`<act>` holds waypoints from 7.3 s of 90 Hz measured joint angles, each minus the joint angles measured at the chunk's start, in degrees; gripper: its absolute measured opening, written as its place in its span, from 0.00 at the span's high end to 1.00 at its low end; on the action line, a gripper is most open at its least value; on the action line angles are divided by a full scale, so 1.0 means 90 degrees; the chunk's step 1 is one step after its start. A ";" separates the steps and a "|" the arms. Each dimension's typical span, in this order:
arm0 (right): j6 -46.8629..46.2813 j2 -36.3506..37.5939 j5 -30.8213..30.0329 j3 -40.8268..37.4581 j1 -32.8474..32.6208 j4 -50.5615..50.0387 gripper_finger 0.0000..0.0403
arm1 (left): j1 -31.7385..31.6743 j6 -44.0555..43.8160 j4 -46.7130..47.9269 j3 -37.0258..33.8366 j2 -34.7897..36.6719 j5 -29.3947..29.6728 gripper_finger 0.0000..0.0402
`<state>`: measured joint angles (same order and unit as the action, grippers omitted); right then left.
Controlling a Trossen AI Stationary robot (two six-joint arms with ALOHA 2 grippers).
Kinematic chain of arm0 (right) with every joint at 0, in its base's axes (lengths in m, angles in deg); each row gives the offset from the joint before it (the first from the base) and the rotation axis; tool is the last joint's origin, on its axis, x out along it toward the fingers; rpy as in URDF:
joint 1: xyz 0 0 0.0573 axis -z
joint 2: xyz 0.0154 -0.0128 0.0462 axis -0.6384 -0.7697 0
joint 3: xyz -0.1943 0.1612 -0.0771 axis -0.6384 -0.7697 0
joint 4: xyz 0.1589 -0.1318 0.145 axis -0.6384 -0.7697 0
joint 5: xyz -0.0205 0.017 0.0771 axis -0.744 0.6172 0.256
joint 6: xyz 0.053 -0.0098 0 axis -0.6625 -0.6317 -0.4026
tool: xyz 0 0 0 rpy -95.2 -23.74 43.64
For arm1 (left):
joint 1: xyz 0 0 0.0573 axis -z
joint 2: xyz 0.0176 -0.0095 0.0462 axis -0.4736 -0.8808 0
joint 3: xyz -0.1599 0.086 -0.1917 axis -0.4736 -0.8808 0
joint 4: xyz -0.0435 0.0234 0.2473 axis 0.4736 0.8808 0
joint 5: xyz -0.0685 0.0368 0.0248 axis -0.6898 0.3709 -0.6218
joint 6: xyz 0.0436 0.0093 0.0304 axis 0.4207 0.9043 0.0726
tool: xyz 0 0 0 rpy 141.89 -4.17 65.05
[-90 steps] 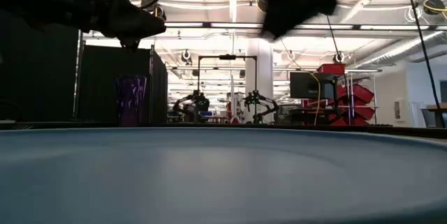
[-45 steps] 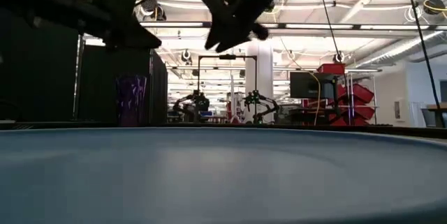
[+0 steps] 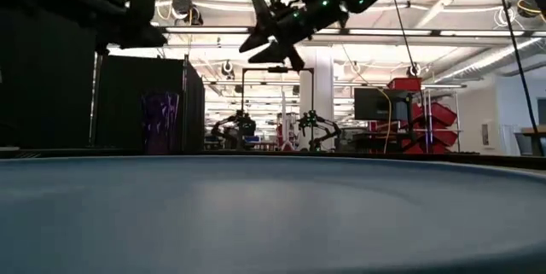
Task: Set table place
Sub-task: Put the violet cup on the middle right of the table
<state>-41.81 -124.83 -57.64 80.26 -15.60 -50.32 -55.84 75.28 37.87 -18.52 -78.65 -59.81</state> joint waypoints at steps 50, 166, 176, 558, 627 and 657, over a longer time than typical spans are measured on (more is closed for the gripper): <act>-0.0650 -0.2900 0.1286 0.5279 0.0668 -0.2713 0.60 | -0.2392 -0.0223 0.2597 0.2376 -0.2077 -0.0457 0.88; 0.0203 -0.2867 0.1848 0.5075 0.0765 -0.3401 0.60 | -0.3417 0.0473 0.2903 0.2457 -0.3401 -0.1193 0.88; 0.0248 -0.2867 0.1848 0.5075 0.0758 -0.3515 0.60 | -0.3373 0.0477 0.2903 0.2457 -0.3401 -0.1148 0.88; 0.1417 -0.1295 0.1429 0.5119 0.1810 -0.7649 0.55 | 0.0196 0.2966 0.6124 0.5090 -0.4952 -0.4044 1.00; 0.1645 -0.0176 0.0918 0.5121 0.1817 -0.8491 0.55 | 0.1847 0.2953 0.7469 0.7044 -0.7463 -0.3349 1.00; 0.1768 -0.0176 0.0920 0.5121 0.1817 -0.8492 0.55 | 0.1872 0.2956 0.7188 0.7049 -0.7530 -0.3206 0.87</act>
<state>-25.89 -126.42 -49.36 126.35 0.75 -126.75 -38.99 101.88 102.56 44.92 -146.42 -88.66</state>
